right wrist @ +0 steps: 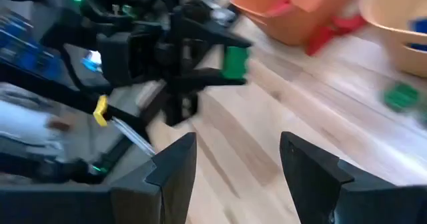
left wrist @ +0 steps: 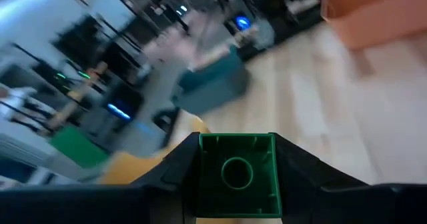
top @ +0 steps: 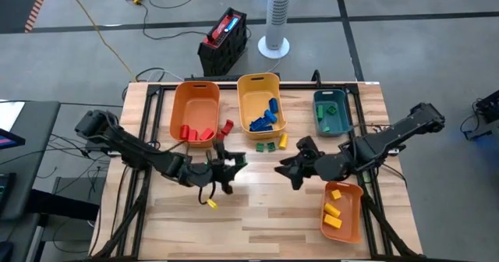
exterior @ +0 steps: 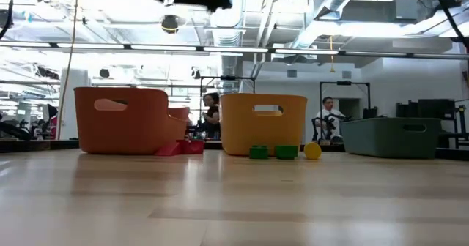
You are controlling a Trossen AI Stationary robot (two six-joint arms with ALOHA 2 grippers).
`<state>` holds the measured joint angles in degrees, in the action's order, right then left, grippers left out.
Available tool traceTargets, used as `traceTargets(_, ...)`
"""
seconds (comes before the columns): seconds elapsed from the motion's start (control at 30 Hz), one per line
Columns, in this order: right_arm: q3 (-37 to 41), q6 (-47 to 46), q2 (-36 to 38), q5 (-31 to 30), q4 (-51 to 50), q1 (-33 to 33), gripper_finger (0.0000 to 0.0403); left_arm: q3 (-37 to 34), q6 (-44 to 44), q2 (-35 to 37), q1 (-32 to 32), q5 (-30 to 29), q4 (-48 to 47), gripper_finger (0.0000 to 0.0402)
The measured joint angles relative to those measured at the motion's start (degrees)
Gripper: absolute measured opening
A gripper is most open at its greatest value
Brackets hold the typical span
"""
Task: Sort blocks
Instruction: Put the green game piece into the blue bin
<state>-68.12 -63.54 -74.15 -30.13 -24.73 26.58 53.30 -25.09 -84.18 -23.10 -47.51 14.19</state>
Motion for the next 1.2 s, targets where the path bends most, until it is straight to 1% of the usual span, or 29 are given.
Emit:
traceTargets(0.07, 0.00, 2.56, -2.06, 0.07, 6.95, -1.35, 0.0228, 2.20, -4.44, -0.12, 0.56, -0.09, 0.24, 0.0130)
traceTargets(0.17, 0.00, 6.55, -5.28, 0.43, 14.14, -3.44, 0.0228, 5.82, -10.94, -1.06, 1.78, 0.00, 0.44, 0.0130)
traceTargets(0.33, 0.02, 8.35, -7.60, 2.54, 17.03, -6.30, 0.0228, 10.03, -16.86, -1.16, 3.43, 0.15, 0.33, 0.0130)
traceTargets(0.5, 0.02, 11.92, -7.67, 3.02, 19.93, -7.32, 0.0228, 11.96, -21.50, -1.18, 3.66, 2.49, 0.13, 0.0130)
traceTargets(0.6, 0.02, 14.33, -7.57, 3.06, 21.73, -7.76, 0.0228, 12.24, -21.60, -1.16, 3.68, 2.62, 0.34, 0.0130)
traceTargets(0.73, 0.02, 14.36, -7.62, 3.24, 21.71, -8.30, 0.0228, 12.24, -21.50, -1.14, 3.68, 2.84, 0.24, 0.0130)
traceTargets(0.8, 0.02, 14.81, -7.68, 3.46, 21.77, -8.64, 0.0228, 12.24, -20.40, -1.14, 3.68, 3.87, 0.16, 0.0130)
traceTargets(0.97, 0.02, 15.42, -7.68, 4.00, 21.74, -9.72, 0.0228, 12.24, -17.88, -1.14, 3.16, 3.98, 0.13, 0.0130)
traceTargets(1.07, -0.04, 15.12, -7.68, 4.07, 19.58, -10.41, 0.0228, 12.24, -16.82, -1.16, 3.04, 4.16, 0.19, 0.0130)
traceTargets(1.2, -0.09, 13.27, -7.63, 5.81, 16.76, -9.99, 0.0228, 12.18, -18.62, -1.38, 2.81, 0.75, -0.23, 0.0130)
